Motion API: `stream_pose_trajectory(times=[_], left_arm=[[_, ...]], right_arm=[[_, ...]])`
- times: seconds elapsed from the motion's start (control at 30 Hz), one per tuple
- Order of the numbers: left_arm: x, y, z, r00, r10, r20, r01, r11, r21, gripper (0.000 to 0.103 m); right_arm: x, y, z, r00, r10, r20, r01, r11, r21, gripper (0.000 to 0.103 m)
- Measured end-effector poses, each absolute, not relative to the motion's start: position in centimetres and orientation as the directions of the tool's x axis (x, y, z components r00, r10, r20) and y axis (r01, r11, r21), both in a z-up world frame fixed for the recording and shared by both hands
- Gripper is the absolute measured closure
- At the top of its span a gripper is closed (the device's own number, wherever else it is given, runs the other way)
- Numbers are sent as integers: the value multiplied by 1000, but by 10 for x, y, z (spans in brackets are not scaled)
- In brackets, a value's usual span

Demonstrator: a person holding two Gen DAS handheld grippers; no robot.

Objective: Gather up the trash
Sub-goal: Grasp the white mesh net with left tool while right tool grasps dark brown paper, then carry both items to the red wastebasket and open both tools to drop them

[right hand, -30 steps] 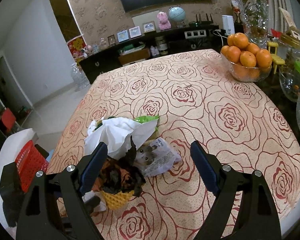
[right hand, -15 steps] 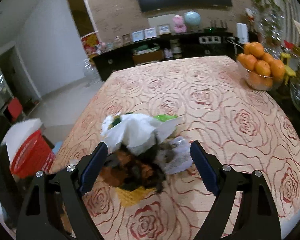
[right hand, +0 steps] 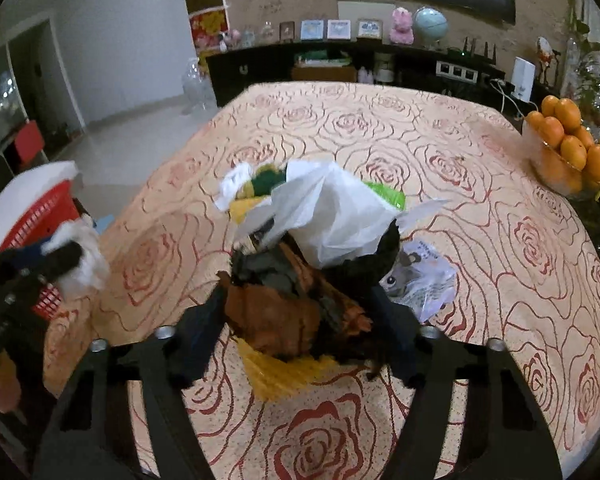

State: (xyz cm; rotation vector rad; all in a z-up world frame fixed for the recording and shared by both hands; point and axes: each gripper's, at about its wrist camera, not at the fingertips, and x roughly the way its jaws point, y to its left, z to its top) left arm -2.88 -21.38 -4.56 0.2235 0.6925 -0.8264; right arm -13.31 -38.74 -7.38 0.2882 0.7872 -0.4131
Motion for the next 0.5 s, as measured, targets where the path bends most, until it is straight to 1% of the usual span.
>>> stream_pose_trajectory(times=[0.1, 0.13, 0.23, 0.5], left_arm=[[-26, -208, -43, 488, -596, -638, 730, 679, -77, 65], [-26, -207, -42, 493, -595, -634, 726, 683, -76, 65], [-23, -200, -36, 516, -591, -620, 713, 698, -72, 65], [-23, -181, -13, 590, -573, -569, 674, 737, -43, 65]], right_arm=[[-132, -387, -75, 628, -246, -738, 462, 881, 99, 56], [-133, -387, -73, 634, -246, -733, 460, 882, 102, 57], [-135, -385, -67, 665, -240, -708, 445, 887, 118, 58], [-142, -361, -35, 777, -205, -595, 352, 926, 140, 58]])
